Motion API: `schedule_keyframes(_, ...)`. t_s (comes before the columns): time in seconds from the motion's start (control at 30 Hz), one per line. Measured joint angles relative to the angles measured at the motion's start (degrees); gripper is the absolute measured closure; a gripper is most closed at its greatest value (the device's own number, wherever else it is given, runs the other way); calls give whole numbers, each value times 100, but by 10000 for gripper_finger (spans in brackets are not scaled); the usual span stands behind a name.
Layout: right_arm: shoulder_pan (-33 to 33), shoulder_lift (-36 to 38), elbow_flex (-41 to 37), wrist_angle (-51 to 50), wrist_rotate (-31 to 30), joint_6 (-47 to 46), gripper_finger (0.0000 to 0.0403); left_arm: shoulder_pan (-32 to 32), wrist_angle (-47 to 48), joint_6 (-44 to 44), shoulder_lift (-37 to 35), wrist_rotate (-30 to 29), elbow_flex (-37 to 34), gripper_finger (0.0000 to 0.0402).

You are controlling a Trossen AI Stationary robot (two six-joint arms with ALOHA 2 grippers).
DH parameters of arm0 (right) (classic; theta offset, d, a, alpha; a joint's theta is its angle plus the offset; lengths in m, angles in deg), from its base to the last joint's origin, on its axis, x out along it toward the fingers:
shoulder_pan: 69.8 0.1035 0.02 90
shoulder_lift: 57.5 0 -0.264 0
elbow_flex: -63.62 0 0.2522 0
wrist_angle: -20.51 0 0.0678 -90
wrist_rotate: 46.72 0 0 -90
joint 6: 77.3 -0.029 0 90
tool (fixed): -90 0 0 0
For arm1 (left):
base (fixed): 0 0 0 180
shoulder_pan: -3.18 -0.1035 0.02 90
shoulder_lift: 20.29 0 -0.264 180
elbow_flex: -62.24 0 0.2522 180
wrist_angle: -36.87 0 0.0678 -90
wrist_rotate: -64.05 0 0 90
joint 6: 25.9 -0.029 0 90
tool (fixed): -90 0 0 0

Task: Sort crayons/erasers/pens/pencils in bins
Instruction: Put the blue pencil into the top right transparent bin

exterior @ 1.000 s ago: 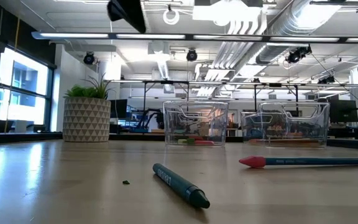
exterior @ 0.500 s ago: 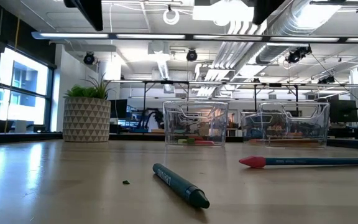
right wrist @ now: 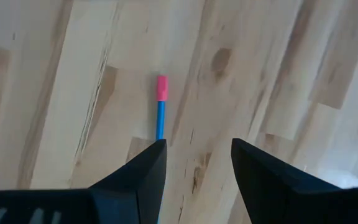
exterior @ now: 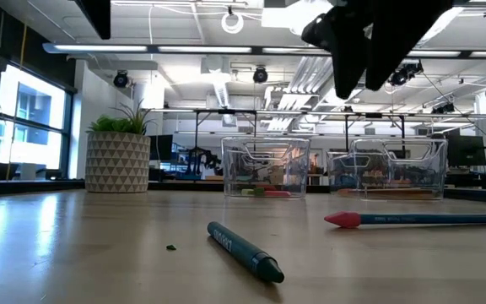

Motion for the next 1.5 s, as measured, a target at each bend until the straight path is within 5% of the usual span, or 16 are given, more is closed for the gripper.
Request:
schedule_keyframes(0.73,-122,-1014,-2,528,536,-294,231,-1337,419,-1451,-1559,-504,4,402)
schedule_keyframes(1.5,-105,-1661,-35,683,758,-975,232,-1889,491,-2483,-1752,-501,2,402)
